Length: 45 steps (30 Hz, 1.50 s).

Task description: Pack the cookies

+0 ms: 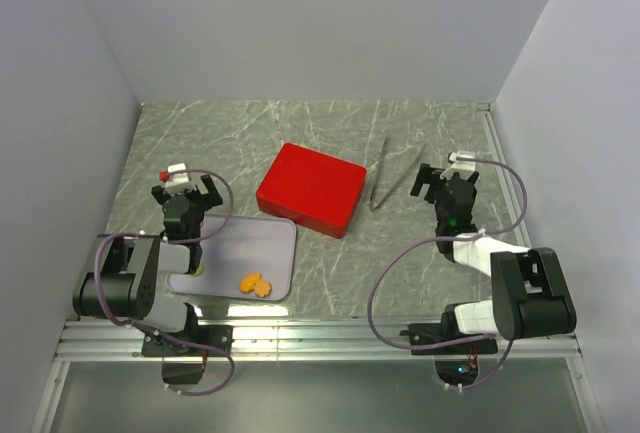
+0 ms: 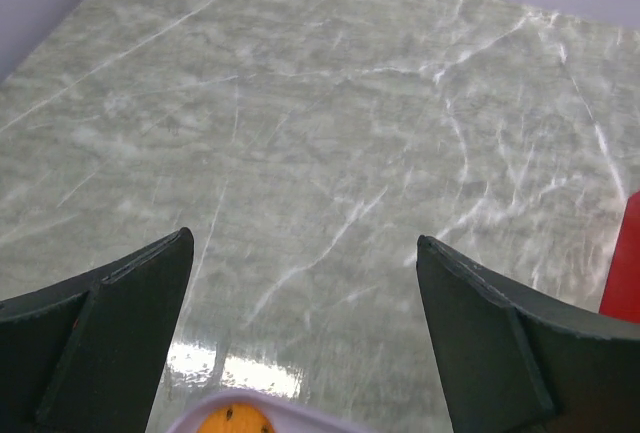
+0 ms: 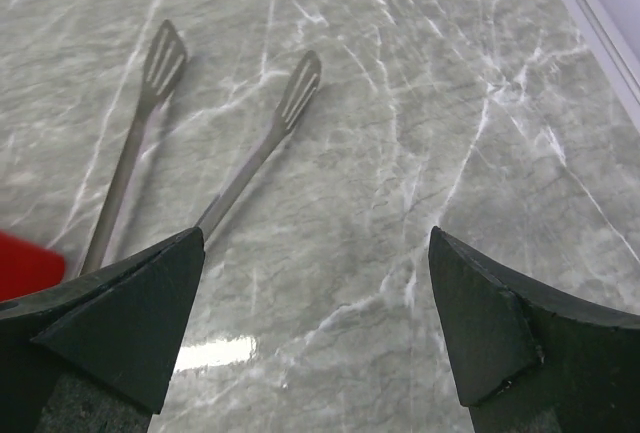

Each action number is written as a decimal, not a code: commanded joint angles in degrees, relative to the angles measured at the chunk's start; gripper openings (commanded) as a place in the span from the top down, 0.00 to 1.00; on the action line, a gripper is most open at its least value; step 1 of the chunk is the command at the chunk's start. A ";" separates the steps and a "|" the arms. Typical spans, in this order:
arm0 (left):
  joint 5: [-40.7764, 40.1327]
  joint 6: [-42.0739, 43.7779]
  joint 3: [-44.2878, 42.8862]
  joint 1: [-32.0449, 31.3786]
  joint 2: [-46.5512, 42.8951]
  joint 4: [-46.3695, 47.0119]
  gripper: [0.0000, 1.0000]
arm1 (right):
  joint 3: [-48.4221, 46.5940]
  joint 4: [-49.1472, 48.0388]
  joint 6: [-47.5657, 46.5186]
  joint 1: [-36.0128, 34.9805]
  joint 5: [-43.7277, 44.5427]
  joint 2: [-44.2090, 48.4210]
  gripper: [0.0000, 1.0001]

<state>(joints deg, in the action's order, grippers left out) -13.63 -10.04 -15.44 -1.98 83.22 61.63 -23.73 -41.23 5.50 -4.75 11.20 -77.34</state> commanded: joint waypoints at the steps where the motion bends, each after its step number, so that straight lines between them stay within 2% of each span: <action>1: 4.75 1.43 0.79 0.48 0.72 5.60 0.01 | 3.67 -8.24 -1.72 0.45 -3.90 2.72 0.01; 3: 5.10 1.52 1.81 0.75 1.50 11.03 0.00 | 5.96 -12.89 -1.54 1.06 -5.04 3.68 0.01; 4: 5.10 1.34 1.12 0.75 0.20 6.88 0.01 | 9.63 -15.78 -1.63 1.24 -5.92 3.86 0.00; 5: 5.28 1.26 1.03 0.75 0.19 7.28 0.01 | 11.23 -23.12 -1.72 1.59 -5.67 2.38 0.03; 7: 5.10 1.43 1.56 0.75 1.15 10.00 0.01 | 10.90 -21.17 -1.45 1.59 -4.96 2.72 0.02; 8: 5.10 1.26 1.21 0.75 0.20 7.39 0.01 | 10.89 -22.30 -1.63 1.59 -4.79 2.46 0.02; 45: 5.45 1.25 0.94 0.84 0.54 7.46 0.01 | 11.25 -22.31 -1.63 1.33 -4.43 2.90 0.00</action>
<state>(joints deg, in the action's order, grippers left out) -9.52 -9.45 -13.87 -1.45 84.20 66.57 -12.40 -60.05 4.78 -3.53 6.35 -75.37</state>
